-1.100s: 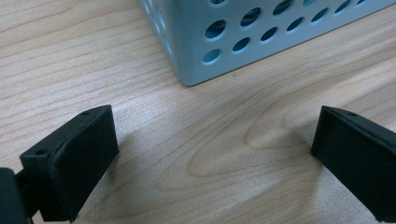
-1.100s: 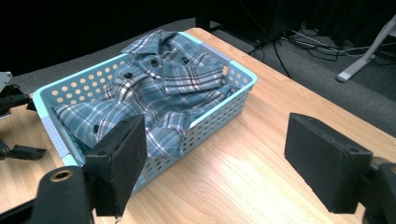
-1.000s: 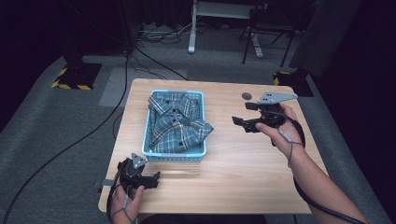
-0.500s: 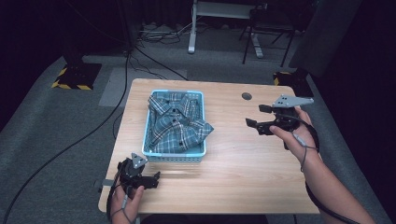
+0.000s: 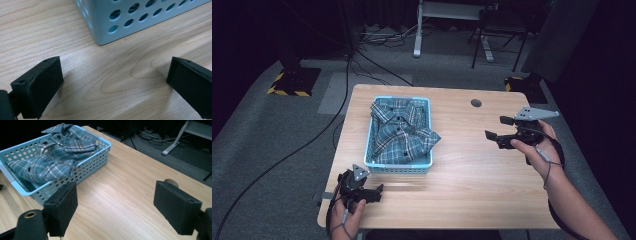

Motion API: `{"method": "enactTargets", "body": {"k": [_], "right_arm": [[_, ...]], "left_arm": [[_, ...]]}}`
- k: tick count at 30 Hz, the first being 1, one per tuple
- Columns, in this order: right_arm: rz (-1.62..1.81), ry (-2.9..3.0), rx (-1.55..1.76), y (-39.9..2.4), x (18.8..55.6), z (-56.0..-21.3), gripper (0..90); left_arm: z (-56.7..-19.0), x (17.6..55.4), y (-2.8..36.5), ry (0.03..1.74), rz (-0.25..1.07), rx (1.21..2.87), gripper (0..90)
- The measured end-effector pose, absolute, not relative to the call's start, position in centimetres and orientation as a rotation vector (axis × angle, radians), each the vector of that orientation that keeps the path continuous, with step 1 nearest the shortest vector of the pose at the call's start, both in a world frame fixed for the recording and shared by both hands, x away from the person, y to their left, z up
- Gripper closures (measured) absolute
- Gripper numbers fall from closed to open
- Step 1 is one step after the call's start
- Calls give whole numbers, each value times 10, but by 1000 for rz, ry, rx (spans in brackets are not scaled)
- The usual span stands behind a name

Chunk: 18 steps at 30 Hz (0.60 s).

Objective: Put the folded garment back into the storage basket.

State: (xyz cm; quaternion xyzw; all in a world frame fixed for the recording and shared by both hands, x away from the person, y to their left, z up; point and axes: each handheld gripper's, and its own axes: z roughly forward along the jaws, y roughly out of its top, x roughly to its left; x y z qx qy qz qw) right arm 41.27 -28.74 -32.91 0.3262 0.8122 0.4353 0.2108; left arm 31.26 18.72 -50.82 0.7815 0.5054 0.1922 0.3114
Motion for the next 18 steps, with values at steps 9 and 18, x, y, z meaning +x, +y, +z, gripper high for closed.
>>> {"method": "enactTargets", "body": {"k": [9, 18], "right_arm": [[1178, 2253, 917, -303, 407, -337, 182], [1156, 2235, 951, -325, 401, -347, 175]], "left_arm": [[-508, 312, 188, 1330, 505, 2067, 2], [-508, 313, 188, 1330, 505, 2066, 2]]}}
